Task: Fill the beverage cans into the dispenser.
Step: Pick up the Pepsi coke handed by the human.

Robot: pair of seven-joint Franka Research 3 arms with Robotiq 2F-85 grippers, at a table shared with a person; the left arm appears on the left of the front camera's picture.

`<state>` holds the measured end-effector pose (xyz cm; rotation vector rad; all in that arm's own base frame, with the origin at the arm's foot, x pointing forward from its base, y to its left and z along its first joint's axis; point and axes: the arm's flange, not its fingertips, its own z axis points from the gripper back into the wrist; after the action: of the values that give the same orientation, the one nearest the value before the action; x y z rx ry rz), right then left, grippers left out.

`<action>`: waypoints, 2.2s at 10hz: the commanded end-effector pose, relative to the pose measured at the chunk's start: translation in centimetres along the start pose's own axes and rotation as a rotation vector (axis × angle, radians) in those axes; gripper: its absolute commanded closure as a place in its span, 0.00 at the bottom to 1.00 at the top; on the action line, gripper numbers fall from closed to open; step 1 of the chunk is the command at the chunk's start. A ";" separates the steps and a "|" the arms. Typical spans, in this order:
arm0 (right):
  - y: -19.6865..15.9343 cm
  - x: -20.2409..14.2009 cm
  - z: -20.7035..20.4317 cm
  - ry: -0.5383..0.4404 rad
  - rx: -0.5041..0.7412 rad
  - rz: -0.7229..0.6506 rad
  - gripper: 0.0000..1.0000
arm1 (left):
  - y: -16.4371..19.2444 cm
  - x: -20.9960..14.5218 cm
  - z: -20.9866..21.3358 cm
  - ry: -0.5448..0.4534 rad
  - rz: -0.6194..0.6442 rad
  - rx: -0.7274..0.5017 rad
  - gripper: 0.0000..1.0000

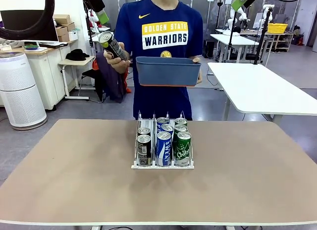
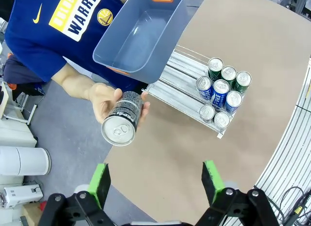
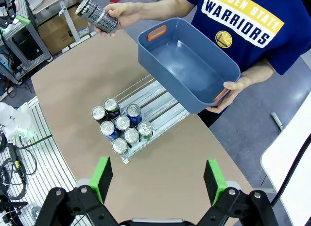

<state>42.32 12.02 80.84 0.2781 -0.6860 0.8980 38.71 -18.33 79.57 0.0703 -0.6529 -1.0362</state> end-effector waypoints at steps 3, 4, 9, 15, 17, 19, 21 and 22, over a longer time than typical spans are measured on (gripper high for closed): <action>0.1 -0.1 0.0 -0.001 0.004 0.001 0.00 | 0.1 -0.1 0.0 0.001 -0.011 0.007 0.00; 0.1 -0.1 0.0 -0.001 0.004 0.001 0.00 | 0.1 -0.1 0.0 0.001 -0.011 0.007 0.00; 0.1 -0.1 0.0 -0.001 0.004 0.001 0.00 | 0.1 -0.1 0.0 0.001 -0.011 0.007 0.00; 0.1 -0.1 0.0 -0.001 0.004 0.001 0.00 | 0.5 -1.6 -3.4 -0.149 0.092 -0.072 0.00; 0.1 -0.1 0.0 -0.001 0.004 0.001 0.00 | 0.7 -3.3 -4.2 -0.191 0.158 -0.085 0.00; 0.1 -0.1 0.0 -0.001 0.004 0.001 0.00 | 0.3 -4.4 -6.2 -0.216 0.250 -0.061 0.00; 0.1 -0.1 0.0 -0.001 0.004 0.001 0.00 | -0.4 -6.4 -7.6 -0.195 0.295 -0.066 0.00; 0.1 -0.1 0.0 -0.001 0.004 0.001 0.00 | -0.5 -6.6 -8.9 -0.203 0.310 -0.048 0.00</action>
<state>42.31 12.02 80.84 0.2781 -0.6861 0.8980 41.25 -15.37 70.37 -0.1626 -0.7653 -0.7942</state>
